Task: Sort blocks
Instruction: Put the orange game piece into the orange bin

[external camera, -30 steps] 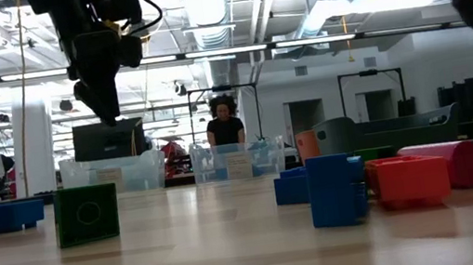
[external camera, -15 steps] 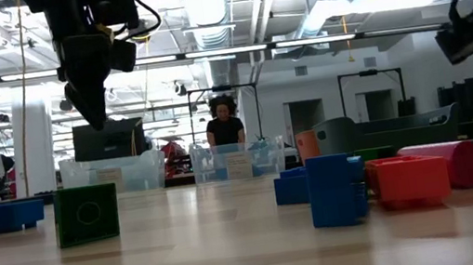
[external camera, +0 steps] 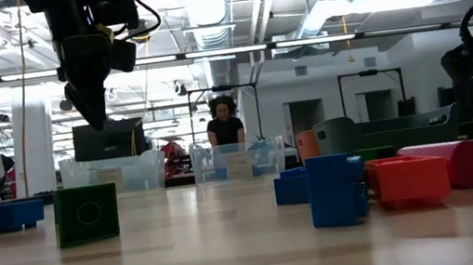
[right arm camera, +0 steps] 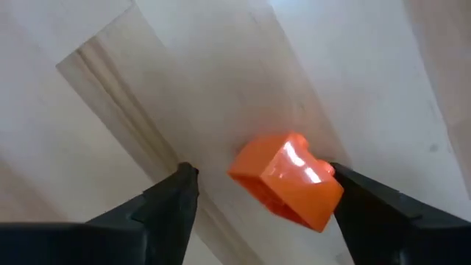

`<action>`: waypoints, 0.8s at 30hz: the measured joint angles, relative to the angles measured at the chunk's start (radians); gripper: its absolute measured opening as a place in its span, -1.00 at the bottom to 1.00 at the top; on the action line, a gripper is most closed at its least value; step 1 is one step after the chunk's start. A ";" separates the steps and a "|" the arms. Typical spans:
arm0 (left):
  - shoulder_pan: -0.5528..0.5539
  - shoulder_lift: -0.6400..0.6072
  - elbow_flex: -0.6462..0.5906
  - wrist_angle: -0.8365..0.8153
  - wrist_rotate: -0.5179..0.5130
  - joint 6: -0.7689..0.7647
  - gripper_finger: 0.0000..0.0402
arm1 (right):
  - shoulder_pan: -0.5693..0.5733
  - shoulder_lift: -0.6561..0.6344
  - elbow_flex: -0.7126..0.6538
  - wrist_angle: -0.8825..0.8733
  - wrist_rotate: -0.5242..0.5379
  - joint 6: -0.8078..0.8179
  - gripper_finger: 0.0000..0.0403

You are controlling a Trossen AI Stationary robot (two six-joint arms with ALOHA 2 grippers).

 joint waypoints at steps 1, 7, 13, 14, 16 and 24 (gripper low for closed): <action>0.000 0.000 0.000 0.000 0.000 0.000 0.13 | 0.000 0.004 0.000 0.000 0.000 0.000 0.44; 0.000 0.000 0.000 0.000 0.000 0.000 0.13 | -0.003 0.006 0.000 -0.007 0.000 -0.017 0.07; 0.000 0.000 0.000 0.000 0.000 0.000 0.13 | -0.067 -0.027 0.026 -0.039 -0.028 -0.056 -0.51; 0.000 0.000 0.000 0.000 0.000 0.000 0.13 | -0.086 -0.041 0.040 -0.043 -0.028 -0.076 -0.60; 0.000 0.000 0.000 0.001 0.000 0.000 0.13 | -0.132 -0.074 0.073 -0.046 -0.028 -0.128 -0.73; 0.000 0.000 0.000 0.022 0.000 0.000 0.13 | -0.410 -0.188 0.198 -0.051 -0.016 -0.341 -0.99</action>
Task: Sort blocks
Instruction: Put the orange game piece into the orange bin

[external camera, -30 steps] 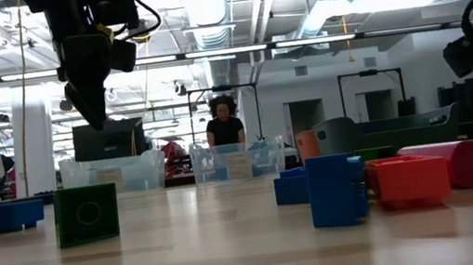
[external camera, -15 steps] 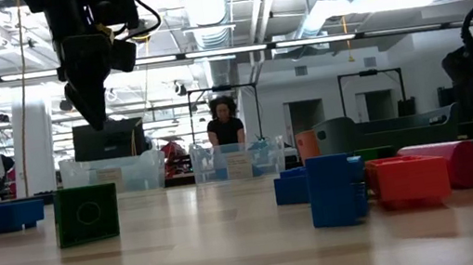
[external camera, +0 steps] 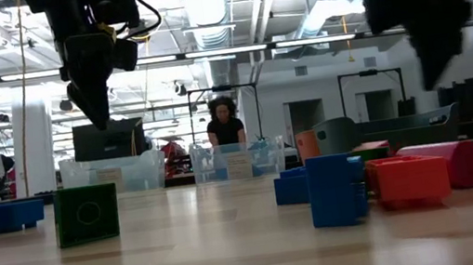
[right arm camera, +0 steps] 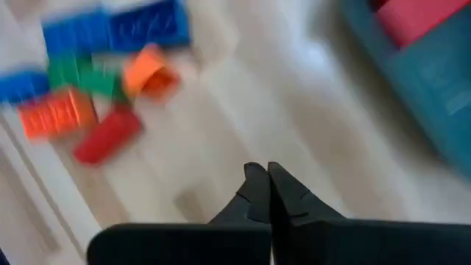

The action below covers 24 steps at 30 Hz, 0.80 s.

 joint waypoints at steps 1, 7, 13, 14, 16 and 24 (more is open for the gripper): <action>0.000 0.000 0.000 -0.001 0.000 0.000 0.13 | -0.037 -0.009 0.011 -0.001 -0.004 -0.009 -0.99; 0.000 0.000 0.000 -0.056 0.034 -0.104 0.13 | -0.125 -0.029 0.087 0.002 -0.131 -0.101 -0.69; -0.009 0.000 0.000 -0.059 0.116 -0.133 0.13 | 0.004 0.051 0.098 0.102 -0.135 -0.260 -0.11; -0.012 0.000 0.000 -0.059 0.116 -0.138 0.13 | 0.030 0.076 0.098 0.126 -0.135 -0.292 0.00; -0.018 0.000 0.000 -0.058 0.118 -0.155 0.13 | 0.076 0.130 0.098 0.165 -0.136 -0.352 0.18; -0.055 0.000 0.000 -0.071 0.156 -0.259 0.13 | 0.138 0.370 0.105 0.263 -0.132 -0.497 0.39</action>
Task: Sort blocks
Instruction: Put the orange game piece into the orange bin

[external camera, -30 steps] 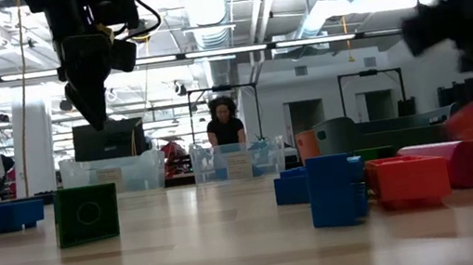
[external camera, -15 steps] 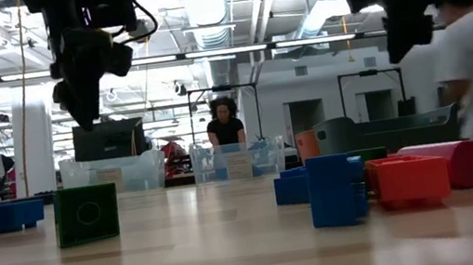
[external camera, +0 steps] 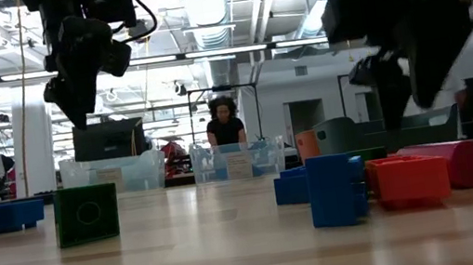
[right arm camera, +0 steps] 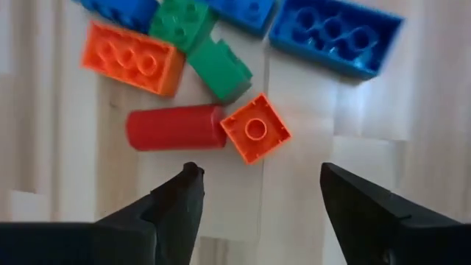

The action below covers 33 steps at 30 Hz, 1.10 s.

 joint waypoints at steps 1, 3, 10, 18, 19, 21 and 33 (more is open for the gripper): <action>-0.006 0.000 0.000 -0.004 0.007 -0.012 0.13 | 0.001 0.025 0.010 -0.003 0.000 -0.018 0.40; -0.019 0.000 0.000 -0.018 0.026 -0.031 0.13 | 0.006 0.067 0.036 -0.008 0.000 -0.048 0.40; -0.077 0.000 0.000 -0.069 0.029 -0.051 0.13 | 0.010 0.154 0.112 -0.003 0.001 -0.210 0.40; -0.134 0.000 0.000 -0.103 0.026 -0.056 0.13 | 0.009 0.195 0.119 -0.055 0.002 -0.318 0.40; -0.140 0.000 0.000 -0.108 0.025 -0.058 0.13 | 0.008 0.195 0.119 -0.057 0.003 -0.327 0.39; -0.149 0.000 0.000 -0.108 0.025 -0.059 0.13 | 0.005 0.193 0.119 -0.069 0.006 -0.337 0.39; -0.165 0.000 0.000 -0.107 0.018 -0.091 0.13 | -0.004 0.210 0.119 -0.023 0.008 -0.344 0.39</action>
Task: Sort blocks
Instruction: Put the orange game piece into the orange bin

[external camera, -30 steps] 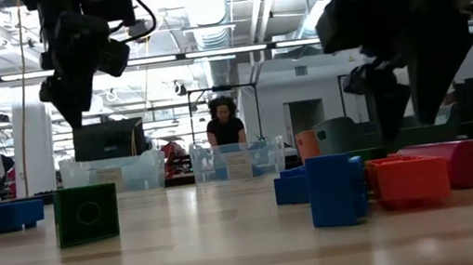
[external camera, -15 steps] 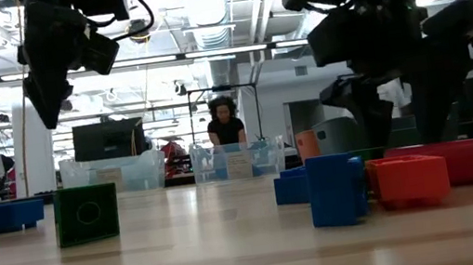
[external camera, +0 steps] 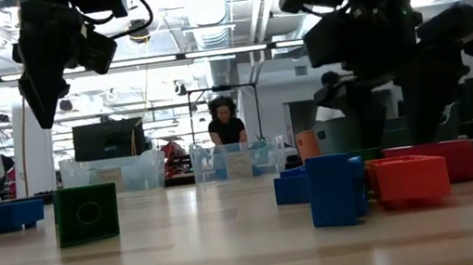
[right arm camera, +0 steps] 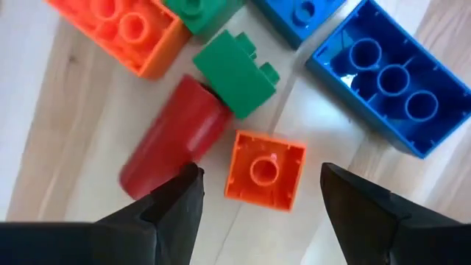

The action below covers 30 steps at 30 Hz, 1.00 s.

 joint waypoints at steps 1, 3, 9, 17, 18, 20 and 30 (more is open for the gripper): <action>0.000 0.000 0.000 0.000 0.000 -0.003 0.13 | 0.002 0.007 0.000 0.002 0.000 0.004 0.39; 0.000 0.000 0.000 0.000 0.000 -0.005 0.13 | 0.007 0.025 0.000 0.008 0.009 0.013 0.39; 0.000 0.000 0.000 0.000 0.000 -0.009 0.13 | 0.008 0.048 0.000 0.014 0.038 0.063 0.39; 0.000 0.000 0.000 0.000 0.000 -0.008 0.13 | 0.007 0.049 0.000 0.017 0.064 0.069 0.01; 0.000 0.000 0.000 0.000 -0.002 -0.005 0.13 | 0.007 0.049 0.000 0.017 0.064 0.069 -0.08; 0.000 0.000 0.000 0.000 -0.018 -0.003 0.13 | 0.000 0.048 0.001 0.014 0.063 0.072 -0.27; 0.000 0.000 0.000 0.006 -0.092 0.042 0.13 | -0.113 0.003 0.071 -0.182 0.068 0.097 -0.51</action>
